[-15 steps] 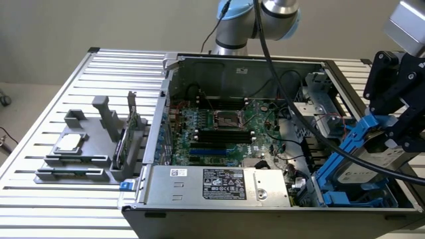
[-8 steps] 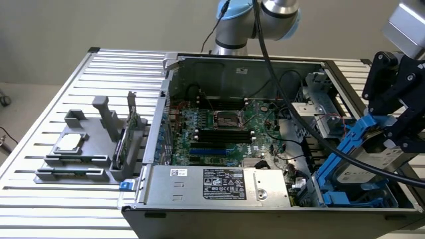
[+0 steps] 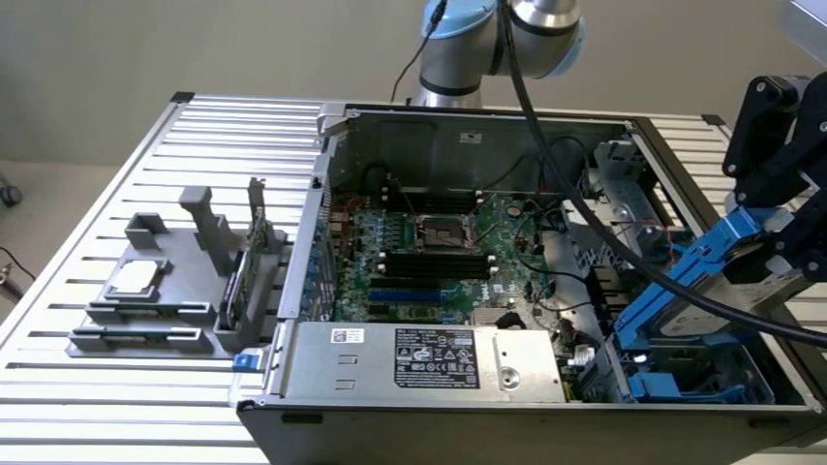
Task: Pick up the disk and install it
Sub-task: 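Pick up the disk, then insert the disk into the insertion slot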
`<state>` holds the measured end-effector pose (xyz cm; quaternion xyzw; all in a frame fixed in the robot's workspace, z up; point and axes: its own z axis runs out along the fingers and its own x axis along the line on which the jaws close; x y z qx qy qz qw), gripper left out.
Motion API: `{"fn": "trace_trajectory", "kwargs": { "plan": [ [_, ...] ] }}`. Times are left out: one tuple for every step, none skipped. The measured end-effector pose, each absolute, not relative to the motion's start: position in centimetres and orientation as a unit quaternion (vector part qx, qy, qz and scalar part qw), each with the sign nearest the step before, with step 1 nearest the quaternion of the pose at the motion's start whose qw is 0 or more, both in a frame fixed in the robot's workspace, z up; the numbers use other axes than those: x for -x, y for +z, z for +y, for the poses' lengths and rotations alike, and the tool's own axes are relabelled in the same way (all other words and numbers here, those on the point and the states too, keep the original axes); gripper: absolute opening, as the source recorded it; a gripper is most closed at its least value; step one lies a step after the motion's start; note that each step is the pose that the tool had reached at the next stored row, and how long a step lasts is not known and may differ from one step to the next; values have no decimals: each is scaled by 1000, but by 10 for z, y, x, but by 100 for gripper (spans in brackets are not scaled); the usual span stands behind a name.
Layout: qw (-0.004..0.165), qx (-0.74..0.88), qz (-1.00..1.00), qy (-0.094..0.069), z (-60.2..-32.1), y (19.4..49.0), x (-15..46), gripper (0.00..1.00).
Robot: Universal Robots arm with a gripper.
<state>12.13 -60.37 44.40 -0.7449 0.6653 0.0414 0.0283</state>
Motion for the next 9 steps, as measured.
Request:
{"fn": "trace_trajectory", "kwargs": {
  "plan": [
    [28,745,665,41,-604,445,-121,32],
    [28,745,665,41,-604,445,-121,32],
    [28,745,665,41,-604,446,-121,32],
    [28,745,665,41,-604,448,-121,32],
    [28,745,665,41,-604,450,-121,32],
    [28,745,665,41,-604,455,-121,32],
    [28,745,665,41,-604,459,-121,32],
    [28,745,665,41,-604,464,-121,32],
    [28,745,665,41,-604,467,-121,32]
  ]
}}
